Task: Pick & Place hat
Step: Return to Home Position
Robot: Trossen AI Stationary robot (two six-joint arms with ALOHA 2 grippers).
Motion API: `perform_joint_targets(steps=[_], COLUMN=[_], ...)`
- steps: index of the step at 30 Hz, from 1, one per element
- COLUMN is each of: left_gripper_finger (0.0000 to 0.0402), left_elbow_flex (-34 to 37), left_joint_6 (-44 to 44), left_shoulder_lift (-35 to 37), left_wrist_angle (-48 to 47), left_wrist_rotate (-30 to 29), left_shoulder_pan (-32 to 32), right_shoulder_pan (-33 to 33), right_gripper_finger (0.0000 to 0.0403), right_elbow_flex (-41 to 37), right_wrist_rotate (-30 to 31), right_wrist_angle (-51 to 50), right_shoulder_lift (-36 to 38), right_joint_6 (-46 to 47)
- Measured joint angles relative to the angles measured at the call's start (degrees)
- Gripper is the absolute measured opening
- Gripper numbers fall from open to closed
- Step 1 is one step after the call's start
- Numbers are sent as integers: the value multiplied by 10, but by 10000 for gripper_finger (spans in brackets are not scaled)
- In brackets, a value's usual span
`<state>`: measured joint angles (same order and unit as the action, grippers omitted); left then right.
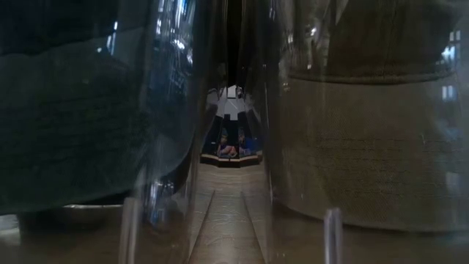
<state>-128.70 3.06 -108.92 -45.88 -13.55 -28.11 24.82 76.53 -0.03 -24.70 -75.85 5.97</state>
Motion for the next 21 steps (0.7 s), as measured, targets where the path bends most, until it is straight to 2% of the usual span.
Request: perform_joint_targets(steps=[3,6,8,10,15,21], left_gripper_finger=[176,174,173,174,176,173], left_elbow_flex=[46,88,116,158,328,537], left_joint_6=[-19,-8,-8,-10,3,63], left_shoulder_lift=[2,16,34,62,163,324], left_wrist_angle=[47,49,70,103,255,325], left_wrist_rotate=[56,60,71,83,66,4], left_shoulder_pan=[25,47,54,54,64,66], right_shoulder_pan=[0,3,10,14,17,17], right_gripper_finger=[219,219,219,219,219,219], right_elbow_flex=[0,0,-2,-25,-101,-198], right_wrist_rotate=[0,1,2,0,-10,5], right_wrist_angle=[14,24,30,76,152,177], right_shoulder_lift=[0,0,-1,-1,19,140], right_joint_6=[29,43,20,-3,13,44])
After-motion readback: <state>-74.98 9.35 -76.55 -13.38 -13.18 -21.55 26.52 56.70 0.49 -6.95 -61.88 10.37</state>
